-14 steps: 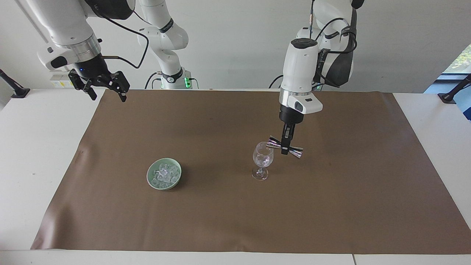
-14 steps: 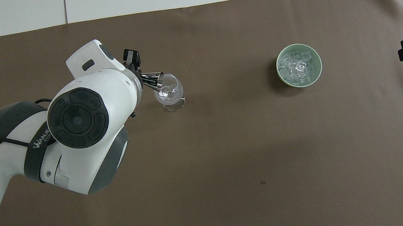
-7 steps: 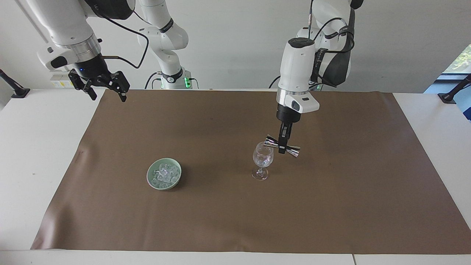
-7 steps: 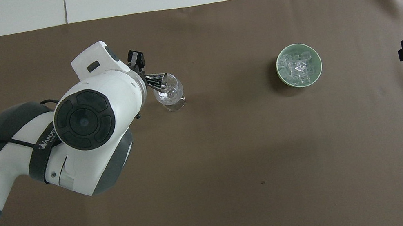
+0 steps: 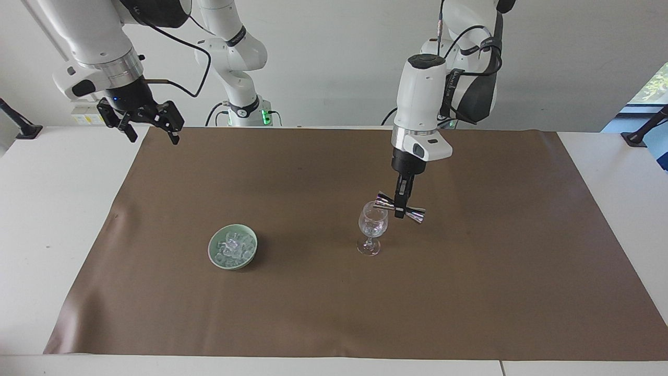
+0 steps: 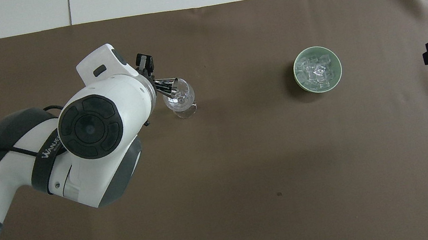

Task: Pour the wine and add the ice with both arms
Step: 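Rotate the left gripper further, tipping the silver cup over the glass, then turn the silver cup upright and withdraw the left gripper from the glass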

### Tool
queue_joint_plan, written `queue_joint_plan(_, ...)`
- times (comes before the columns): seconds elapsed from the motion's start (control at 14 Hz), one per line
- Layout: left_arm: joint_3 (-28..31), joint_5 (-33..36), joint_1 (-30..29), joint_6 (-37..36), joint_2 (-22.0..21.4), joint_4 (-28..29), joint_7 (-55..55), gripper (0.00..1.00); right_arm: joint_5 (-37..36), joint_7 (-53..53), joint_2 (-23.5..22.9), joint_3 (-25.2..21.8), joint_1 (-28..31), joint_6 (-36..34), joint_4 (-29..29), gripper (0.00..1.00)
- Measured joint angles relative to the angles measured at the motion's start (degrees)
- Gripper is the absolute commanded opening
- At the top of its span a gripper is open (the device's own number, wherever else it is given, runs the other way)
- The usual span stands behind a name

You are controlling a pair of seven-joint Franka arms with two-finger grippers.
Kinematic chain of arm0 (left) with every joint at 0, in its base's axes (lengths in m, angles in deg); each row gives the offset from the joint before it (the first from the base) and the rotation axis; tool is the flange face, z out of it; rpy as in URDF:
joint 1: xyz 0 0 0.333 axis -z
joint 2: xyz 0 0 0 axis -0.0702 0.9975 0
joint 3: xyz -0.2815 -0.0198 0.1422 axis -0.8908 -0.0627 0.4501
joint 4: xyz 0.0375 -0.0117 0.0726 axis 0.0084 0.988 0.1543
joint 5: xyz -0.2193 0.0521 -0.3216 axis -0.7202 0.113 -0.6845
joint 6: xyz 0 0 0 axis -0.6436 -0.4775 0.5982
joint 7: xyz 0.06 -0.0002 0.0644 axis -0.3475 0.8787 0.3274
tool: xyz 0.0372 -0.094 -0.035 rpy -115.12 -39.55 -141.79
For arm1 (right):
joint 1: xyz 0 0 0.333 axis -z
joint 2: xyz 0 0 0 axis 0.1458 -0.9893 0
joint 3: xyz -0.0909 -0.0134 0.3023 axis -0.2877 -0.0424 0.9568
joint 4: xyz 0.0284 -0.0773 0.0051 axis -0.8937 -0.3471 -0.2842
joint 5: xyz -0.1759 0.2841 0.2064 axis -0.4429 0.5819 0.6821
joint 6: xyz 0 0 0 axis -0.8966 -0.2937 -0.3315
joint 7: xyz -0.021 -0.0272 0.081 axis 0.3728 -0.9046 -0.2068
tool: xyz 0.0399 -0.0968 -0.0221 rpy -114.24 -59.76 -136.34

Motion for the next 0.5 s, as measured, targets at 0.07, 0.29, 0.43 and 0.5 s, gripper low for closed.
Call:
queue_joint_plan(0.07,0.1,0.0,0.0,0.0,0.0,0.0,0.0,0.0,0.0,0.0,0.0,0.0,0.0,0.0,0.0,1.0)
queue_joint_plan(0.29,0.5,0.0,0.0,-0.1,0.0,0.0,0.6,0.0,0.0,0.0,0.0,0.0,0.0,0.0,0.0,1.0)
queue_joint_plan(0.43,0.6,-1.3,-0.2,-1.2,0.0,0.0,0.8,0.0,0.0,0.0,0.0,0.0,0.0,0.0,0.0,1.0)
queue_joint_plan(0.5,0.7,-3.3,-0.5,-1.8,-0.1,0.0,0.8,0.0,0.0,0.0,0.0,0.0,0.0,0.0,0.0,1.0)
